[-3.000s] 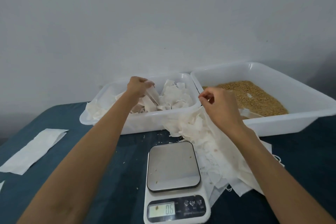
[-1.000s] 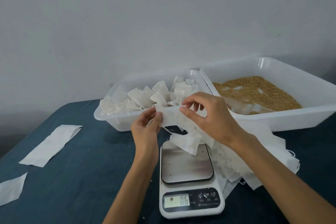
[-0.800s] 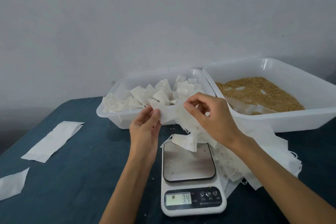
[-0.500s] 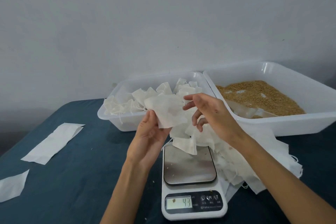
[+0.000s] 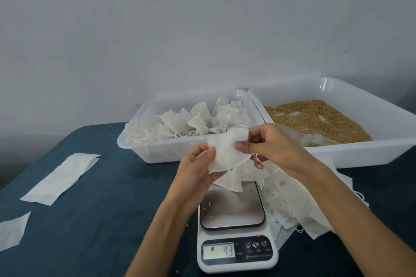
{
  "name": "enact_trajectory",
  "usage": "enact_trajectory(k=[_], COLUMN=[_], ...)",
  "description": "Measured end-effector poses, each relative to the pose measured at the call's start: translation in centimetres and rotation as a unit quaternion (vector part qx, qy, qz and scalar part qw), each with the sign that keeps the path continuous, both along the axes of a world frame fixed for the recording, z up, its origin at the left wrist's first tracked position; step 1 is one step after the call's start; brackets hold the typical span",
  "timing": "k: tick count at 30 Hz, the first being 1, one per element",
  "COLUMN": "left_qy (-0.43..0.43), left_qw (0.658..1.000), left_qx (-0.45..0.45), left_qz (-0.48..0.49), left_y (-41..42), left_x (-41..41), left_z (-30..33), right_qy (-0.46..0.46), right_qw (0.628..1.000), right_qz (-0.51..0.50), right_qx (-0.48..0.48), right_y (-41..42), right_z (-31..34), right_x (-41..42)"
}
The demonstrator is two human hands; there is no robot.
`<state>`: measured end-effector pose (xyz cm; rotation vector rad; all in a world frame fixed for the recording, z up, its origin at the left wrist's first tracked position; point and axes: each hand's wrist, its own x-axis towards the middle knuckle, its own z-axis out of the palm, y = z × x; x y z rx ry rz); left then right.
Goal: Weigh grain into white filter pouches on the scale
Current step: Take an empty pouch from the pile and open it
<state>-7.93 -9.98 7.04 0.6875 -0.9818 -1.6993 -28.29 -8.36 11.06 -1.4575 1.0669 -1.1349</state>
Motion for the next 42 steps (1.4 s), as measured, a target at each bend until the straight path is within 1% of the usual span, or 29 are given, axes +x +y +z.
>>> enact_trajectory(k=[1,2,3,4,5,7,8,9,11,13,15,17,20,22,23,25,26,27,29,31,33,36,39,42], left_qy=[-0.062,-0.132,-0.186,-0.200,-0.189,-0.150,-0.146,-0.154,-0.171,-0.176,-0.179,-0.191,-0.215,-0.208,-0.187,-0.118,-0.093,-0.086,-0.101,-0.120,-0.131,-0.148,-0.161,-0.165], left_qw=[0.996,0.981,0.956,0.938,0.934,0.951,0.957,0.957,0.952,0.950,0.949,0.943,0.937,0.942,0.952,0.977,0.983,0.984,0.980,0.974,0.968,0.958,0.949,0.943], left_qx=[-0.029,-0.075,-0.129,-0.175,-0.203,-0.218,-0.223,-0.231,-0.250,-0.253,-0.251,-0.260,-0.267,-0.255,-0.233,-0.168,-0.146,-0.140,-0.157,-0.178,-0.197,-0.231,-0.250,-0.254], left_qz=[0.048,0.119,0.186,0.223,0.228,0.162,0.119,0.081,0.035,0.042,0.069,0.082,0.074,0.063,0.061,0.064,0.067,0.070,0.073,0.074,0.080,0.087,0.107,0.138], left_y=[0.1,0.1,0.2,0.1,0.3,0.7,0.9,1.1,1.3,1.2,0.9,0.8,0.8,1.0,1.0,1.0,1.0,1.0,1.2,1.4,1.4,1.4,1.6,1.4], left_x=[-0.3,-0.5,-0.5,-0.4,-0.4,-0.4,-0.6,-0.8,-1.2,-1.2,-0.8,-0.8,-1.2,-1.3,-1.3,-1.1,-1.1,-1.1,-1.2,-1.4,-1.4,-1.4,-1.6,-1.6], left_z=[-0.3,-0.5,-0.6,-0.6,-0.5,-0.3,-0.2,-0.2,-0.4,-0.7,-0.8,-1.0,-1.3,-1.3,-1.1,-0.6,-0.4,-0.3,-0.4,-0.5,-0.5,-0.5,-0.4,-0.5], right_qy=[0.011,0.021,0.037,0.064,0.098,0.151,0.162,0.160,0.123,0.073,0.041,0.012,-0.024,-0.043,-0.047,-0.028,0.000,0.036,0.111,0.144,0.131,0.100,0.117,0.091], right_qw=[1.000,0.999,0.998,0.995,0.992,0.983,0.982,0.984,0.992,0.996,0.998,0.999,0.999,0.998,0.997,0.993,0.990,0.985,0.973,0.966,0.971,0.984,0.982,0.986], right_qz=[-0.014,-0.031,-0.050,-0.069,-0.086,-0.101,-0.094,-0.078,-0.022,0.036,0.050,0.026,-0.008,-0.015,-0.019,-0.042,-0.061,-0.079,-0.101,-0.114,-0.105,-0.075,-0.100,-0.107], right_qx=[0.008,0.015,0.018,0.014,0.006,-0.013,-0.022,-0.028,-0.032,-0.027,-0.022,-0.016,-0.021,-0.042,-0.058,-0.103,-0.129,-0.151,-0.173,-0.181,-0.172,-0.128,-0.111,-0.092], right_y=[0.0,0.1,0.1,0.2,0.2,0.5,0.7,0.9,1.3,1.6,1.8,1.9,1.9,1.8,1.7,1.6,1.5,1.3,1.2,1.2,1.3,1.4,1.3,1.1], right_z=[0.0,0.0,0.0,-0.1,-0.4,-0.9,-1.0,-1.2,-0.9,-0.6,-0.3,-0.2,-0.3,-0.5,-0.5,-0.6,-0.7,-0.8,-1.1,-1.4,-1.3,-1.0,-1.1,-1.1], right_x=[-0.1,-0.1,-0.2,-0.3,-0.3,-0.2,0.0,0.2,0.4,0.2,-0.1,0.0,0.4,0.6,0.6,0.4,0.3,0.2,0.3,0.4,0.6,0.9,0.8,0.5])
